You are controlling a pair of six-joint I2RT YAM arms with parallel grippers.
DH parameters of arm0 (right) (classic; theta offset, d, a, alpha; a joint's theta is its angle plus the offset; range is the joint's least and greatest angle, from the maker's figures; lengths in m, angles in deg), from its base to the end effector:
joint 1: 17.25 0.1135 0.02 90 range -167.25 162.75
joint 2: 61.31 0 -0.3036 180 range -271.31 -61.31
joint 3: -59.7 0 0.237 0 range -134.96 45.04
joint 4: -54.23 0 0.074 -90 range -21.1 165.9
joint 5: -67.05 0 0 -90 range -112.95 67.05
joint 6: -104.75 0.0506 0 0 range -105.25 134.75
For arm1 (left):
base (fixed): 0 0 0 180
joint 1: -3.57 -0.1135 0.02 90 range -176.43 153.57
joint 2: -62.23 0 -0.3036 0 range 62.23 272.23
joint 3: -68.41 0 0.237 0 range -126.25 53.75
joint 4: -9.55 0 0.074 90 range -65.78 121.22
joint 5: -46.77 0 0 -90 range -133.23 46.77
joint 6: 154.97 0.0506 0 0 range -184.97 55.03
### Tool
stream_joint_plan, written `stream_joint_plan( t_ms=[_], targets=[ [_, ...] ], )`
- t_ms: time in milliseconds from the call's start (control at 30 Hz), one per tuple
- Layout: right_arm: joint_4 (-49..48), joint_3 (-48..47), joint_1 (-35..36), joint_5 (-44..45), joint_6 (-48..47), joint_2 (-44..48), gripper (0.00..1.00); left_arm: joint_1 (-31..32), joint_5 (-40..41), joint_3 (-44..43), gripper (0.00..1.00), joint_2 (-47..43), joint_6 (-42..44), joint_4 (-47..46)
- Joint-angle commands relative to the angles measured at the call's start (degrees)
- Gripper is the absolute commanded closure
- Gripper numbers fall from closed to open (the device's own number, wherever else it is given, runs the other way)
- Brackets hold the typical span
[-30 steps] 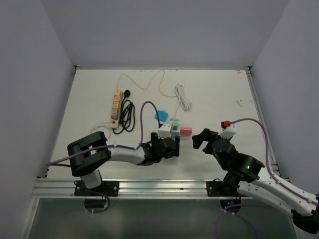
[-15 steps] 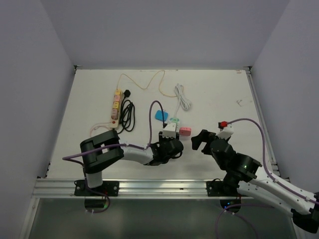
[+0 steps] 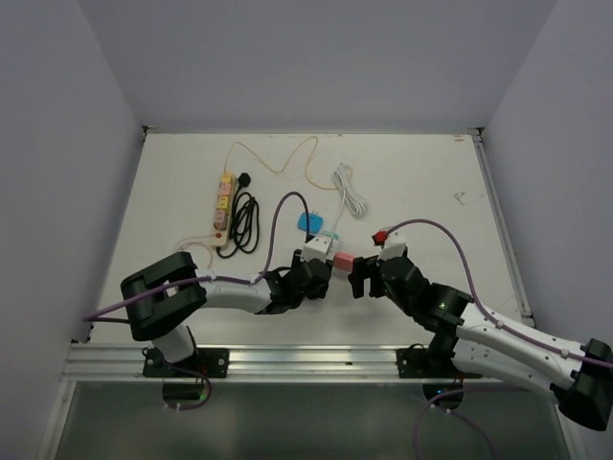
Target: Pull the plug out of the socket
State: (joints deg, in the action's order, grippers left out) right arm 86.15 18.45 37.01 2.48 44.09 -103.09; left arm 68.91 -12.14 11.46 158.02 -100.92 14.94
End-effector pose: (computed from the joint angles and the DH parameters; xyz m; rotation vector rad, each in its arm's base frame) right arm 0.0945 0.0941 0.2494 -0.1978 2.0939 0.4130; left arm 0.1570 -0.2793 0.1851 0.3105 2.2096 -0.3324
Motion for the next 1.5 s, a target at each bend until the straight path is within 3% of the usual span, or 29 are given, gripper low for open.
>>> stream_joint_plan(
  t_ms=[0, 100, 233, 667, 767, 933, 1067, 1167, 1467],
  targets=[
    [-5.48, -3.73, -0.03, -5.04, -8.94, -4.09, 0.16, -2.58, -9.45, 2.28, 1.0, -5.25, 5.79, 0.75],
    [-8.11, -4.08, -0.12, -7.32, -11.49, -7.78, 0.23, -4.69, -14.91, 4.65, 1.0, -8.42, 6.76, 1.37],
    [-12.93, -4.52, -0.12, -11.44, -14.74, -12.08, 0.24, -6.1, -18.78, 6.51, 1.0, -12.11, 8.34, 1.98],
    [-20.95, -8.48, -3.72, -20.24, -19.41, -26.59, 0.27, -7.51, -22.3, 9.41, 1.0, -17.21, 9.58, 1.19],
    [-20.95, -8.57, -4.08, -23.05, -19.76, -27.48, 0.34, -8.56, -22.65, 10.11, 1.0, -18.18, 9.49, 1.02],
    [-20.69, -7.95, -4.51, -24.9, -20.55, -26.69, 0.55, -10.32, -24.23, 11.17, 1.0, -18.88, 9.58, 0.14],
    [-19.54, -7.51, -4.78, -24.9, -21.08, -25.64, 0.88, -11.9, -24.59, 12.13, 1.0, -18.71, 8.44, -0.13],
    [-18.84, -6.55, -4.95, -24.9, -20.99, -24.06, 1.0, -14.96, -26.95, 13.88, 1.0, -18.53, 6.95, -1.35],
    [-13.57, -5.93, -5.04, -25.25, -20.29, -19.31, 1.0, -18.94, -25.03, 12.4, 1.0, -12.83, 4.66, 3.38]
  ],
)
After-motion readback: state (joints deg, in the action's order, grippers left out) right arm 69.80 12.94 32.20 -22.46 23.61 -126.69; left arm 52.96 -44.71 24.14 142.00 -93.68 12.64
